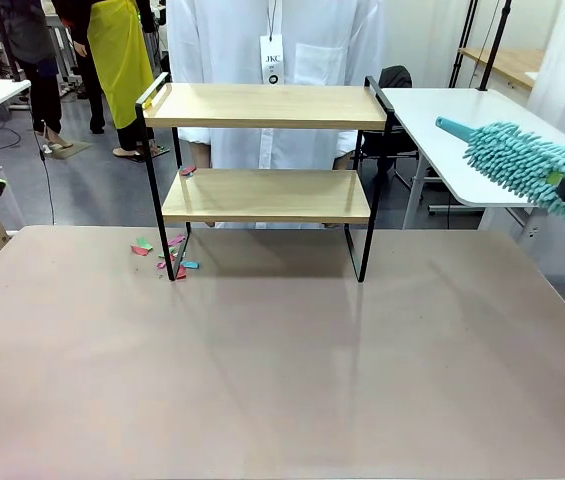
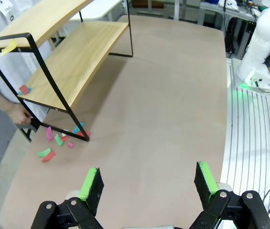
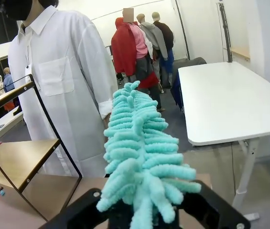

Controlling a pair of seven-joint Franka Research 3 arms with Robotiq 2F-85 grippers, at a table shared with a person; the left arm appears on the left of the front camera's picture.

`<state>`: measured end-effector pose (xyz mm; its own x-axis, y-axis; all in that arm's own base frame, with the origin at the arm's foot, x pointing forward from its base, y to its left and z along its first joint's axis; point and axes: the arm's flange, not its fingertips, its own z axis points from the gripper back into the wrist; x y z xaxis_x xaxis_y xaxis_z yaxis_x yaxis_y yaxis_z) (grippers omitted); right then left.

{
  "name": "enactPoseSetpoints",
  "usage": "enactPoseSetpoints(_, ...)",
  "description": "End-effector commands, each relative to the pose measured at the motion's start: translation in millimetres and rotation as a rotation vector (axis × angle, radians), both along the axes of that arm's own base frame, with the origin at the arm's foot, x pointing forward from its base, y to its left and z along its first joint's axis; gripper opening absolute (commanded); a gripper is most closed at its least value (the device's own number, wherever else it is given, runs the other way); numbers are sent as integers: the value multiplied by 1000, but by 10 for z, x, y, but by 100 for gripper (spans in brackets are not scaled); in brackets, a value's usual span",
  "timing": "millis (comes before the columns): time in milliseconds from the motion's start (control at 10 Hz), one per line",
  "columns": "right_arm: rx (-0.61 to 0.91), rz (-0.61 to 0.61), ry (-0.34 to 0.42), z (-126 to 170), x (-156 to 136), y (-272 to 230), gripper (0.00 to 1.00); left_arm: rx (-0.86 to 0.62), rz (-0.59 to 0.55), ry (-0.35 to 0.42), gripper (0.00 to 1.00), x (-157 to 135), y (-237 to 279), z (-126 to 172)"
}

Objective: Clean the shelf.
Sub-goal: Hand the Duster back to the human.

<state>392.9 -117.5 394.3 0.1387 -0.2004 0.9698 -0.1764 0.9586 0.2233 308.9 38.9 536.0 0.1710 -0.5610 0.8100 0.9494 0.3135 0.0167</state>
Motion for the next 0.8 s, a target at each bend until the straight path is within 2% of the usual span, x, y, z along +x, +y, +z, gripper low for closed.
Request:
enactPoseSetpoints(0,-8,-7,8,34,-13,8,17,-25,-15,-21,100,11,-12,6)
enactPoseSetpoints(700,-8,-7,8,34,-13,8,17,-25,-15,-21,100,11,-12,6)
